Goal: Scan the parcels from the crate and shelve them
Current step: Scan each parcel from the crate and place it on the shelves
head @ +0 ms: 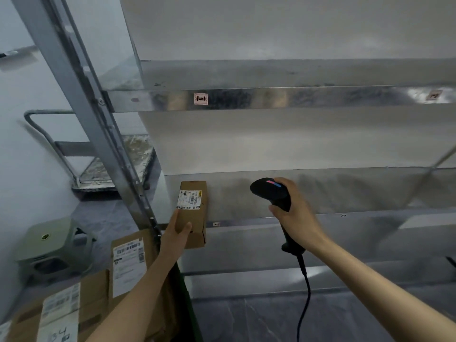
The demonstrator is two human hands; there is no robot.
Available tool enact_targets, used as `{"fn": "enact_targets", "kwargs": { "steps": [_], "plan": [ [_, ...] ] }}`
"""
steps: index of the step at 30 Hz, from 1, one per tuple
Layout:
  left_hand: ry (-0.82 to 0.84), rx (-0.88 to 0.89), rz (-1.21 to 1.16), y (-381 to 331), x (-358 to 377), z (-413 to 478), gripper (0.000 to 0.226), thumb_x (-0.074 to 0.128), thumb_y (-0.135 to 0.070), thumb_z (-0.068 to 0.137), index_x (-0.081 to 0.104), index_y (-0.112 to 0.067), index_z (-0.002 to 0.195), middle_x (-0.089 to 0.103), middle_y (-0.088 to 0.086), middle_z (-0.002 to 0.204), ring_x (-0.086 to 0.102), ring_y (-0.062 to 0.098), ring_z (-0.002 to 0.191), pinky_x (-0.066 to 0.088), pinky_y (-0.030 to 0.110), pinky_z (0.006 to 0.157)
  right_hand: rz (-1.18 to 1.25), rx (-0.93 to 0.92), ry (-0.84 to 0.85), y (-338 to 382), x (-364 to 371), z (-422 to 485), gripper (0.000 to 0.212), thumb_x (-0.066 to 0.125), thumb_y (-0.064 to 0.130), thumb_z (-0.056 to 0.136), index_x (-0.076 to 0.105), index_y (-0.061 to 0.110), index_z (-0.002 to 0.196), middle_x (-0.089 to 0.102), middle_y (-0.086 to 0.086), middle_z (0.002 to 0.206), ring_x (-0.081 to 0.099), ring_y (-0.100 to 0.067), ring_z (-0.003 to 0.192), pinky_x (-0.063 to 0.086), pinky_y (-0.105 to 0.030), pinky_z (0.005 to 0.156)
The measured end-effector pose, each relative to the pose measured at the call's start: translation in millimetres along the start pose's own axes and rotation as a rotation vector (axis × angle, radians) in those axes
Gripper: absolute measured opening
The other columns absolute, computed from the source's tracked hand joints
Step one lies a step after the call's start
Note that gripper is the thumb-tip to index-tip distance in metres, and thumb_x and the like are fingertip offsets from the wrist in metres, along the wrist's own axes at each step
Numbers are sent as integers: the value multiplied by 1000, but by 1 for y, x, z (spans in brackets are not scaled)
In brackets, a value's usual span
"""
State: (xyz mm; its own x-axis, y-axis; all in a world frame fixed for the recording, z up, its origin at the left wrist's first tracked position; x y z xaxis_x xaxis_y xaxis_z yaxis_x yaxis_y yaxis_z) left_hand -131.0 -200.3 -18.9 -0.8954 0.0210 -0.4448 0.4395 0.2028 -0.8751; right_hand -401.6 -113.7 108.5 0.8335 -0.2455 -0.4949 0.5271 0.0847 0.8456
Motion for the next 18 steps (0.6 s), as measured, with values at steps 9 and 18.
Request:
{"fn": "enact_targets", "kwargs": {
  "steps": [9,18],
  "plan": [
    [20,-15,71,7,4,42,67,47,-39,98,9,-27,152,34,13,150,42,34,129,36,43,104,24,27,4,-9,12,23,55,59,2,87,42,36,127,57,19,104,58,4,82,46,-9,59],
    [-69,93,294,2,-2,29,69,42,-51,94,18,-20,151,26,21,151,29,40,136,29,55,110,52,-2,45,0,22,31,54,58,0,88,41,32,128,56,15,106,56,9,84,44,-6,62]
  ]
}}
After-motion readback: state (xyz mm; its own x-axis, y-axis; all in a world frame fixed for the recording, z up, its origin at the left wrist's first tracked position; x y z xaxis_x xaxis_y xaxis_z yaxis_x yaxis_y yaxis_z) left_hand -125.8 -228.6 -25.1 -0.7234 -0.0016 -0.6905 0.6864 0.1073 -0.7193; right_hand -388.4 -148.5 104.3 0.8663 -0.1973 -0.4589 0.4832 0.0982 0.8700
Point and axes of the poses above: each hand's wrist, its own z-axis towards the middle knuckle, its own x-axis out of the palm, y = z × x, the point moved 1 cm from there along z, towards the middle knuckle
